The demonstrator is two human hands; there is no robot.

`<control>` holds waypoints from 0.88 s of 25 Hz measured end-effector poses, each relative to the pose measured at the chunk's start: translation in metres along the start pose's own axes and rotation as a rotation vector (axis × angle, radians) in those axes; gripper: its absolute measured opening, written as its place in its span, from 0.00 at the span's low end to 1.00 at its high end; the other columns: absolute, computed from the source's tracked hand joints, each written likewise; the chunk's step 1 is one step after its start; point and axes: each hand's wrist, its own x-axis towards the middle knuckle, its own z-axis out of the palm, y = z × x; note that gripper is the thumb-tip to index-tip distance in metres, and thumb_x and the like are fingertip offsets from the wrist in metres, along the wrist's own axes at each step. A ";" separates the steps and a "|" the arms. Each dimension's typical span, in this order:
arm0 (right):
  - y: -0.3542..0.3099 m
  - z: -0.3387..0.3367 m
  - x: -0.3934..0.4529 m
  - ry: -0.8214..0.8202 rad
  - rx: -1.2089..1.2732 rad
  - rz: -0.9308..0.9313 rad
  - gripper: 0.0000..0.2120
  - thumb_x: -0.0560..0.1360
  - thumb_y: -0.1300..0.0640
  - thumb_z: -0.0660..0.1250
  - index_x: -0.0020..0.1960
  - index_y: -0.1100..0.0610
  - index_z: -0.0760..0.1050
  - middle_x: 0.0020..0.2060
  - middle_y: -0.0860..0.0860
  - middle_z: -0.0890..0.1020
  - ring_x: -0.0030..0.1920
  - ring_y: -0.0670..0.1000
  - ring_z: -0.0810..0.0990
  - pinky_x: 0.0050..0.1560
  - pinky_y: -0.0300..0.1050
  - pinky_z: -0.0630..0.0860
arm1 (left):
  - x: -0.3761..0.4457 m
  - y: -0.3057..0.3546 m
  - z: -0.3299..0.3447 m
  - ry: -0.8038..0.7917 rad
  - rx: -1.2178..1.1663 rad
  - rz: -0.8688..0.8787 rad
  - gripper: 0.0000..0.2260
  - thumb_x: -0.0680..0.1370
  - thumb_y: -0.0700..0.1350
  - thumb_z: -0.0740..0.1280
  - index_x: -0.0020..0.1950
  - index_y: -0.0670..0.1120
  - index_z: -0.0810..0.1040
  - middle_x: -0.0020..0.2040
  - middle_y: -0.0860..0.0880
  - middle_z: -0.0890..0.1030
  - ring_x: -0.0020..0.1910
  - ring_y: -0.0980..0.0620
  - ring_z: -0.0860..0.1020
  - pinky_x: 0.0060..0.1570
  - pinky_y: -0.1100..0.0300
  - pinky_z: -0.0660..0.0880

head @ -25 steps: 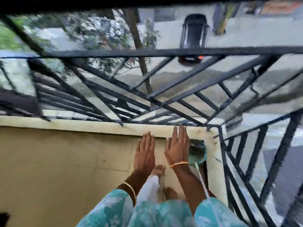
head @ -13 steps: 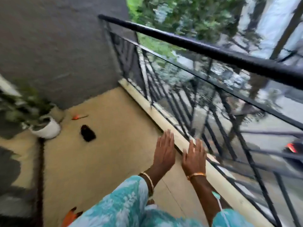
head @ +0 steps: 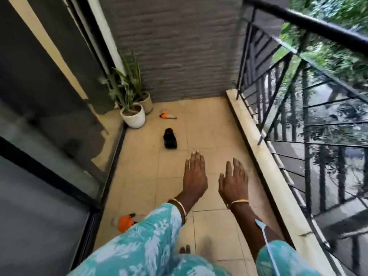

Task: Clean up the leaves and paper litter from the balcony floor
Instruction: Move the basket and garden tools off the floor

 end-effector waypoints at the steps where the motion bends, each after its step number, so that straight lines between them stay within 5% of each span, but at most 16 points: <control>1: -0.018 0.011 0.019 -0.012 -0.010 -0.016 0.26 0.73 0.51 0.51 0.62 0.64 0.73 0.63 0.64 0.74 0.63 0.64 0.73 0.59 0.60 0.72 | 0.012 -0.023 -0.001 -0.007 0.004 -0.021 0.34 0.61 0.40 0.73 0.67 0.37 0.74 0.67 0.38 0.74 0.66 0.40 0.73 0.63 0.45 0.70; 9: -0.122 0.080 0.152 -0.058 -0.008 -0.168 0.23 0.76 0.55 0.61 0.67 0.65 0.68 0.69 0.64 0.67 0.70 0.64 0.65 0.65 0.61 0.65 | 0.101 -0.157 0.001 -0.026 0.094 -0.223 0.32 0.73 0.44 0.67 0.75 0.38 0.63 0.75 0.38 0.63 0.74 0.40 0.62 0.71 0.47 0.59; 14: -0.154 0.129 0.221 -0.143 0.006 -0.254 0.24 0.77 0.54 0.60 0.70 0.64 0.64 0.71 0.63 0.63 0.72 0.63 0.61 0.69 0.59 0.60 | 0.152 -0.208 0.022 -0.107 0.059 -0.336 0.36 0.66 0.46 0.74 0.72 0.38 0.69 0.71 0.39 0.69 0.71 0.41 0.68 0.68 0.47 0.66; 22: -0.218 0.197 0.285 -0.453 -0.048 -0.539 0.27 0.74 0.50 0.51 0.66 0.64 0.70 0.67 0.64 0.70 0.67 0.64 0.69 0.63 0.61 0.68 | 0.161 -0.280 0.050 -0.203 0.023 -0.691 0.35 0.70 0.44 0.70 0.75 0.38 0.62 0.75 0.38 0.62 0.75 0.41 0.61 0.71 0.47 0.55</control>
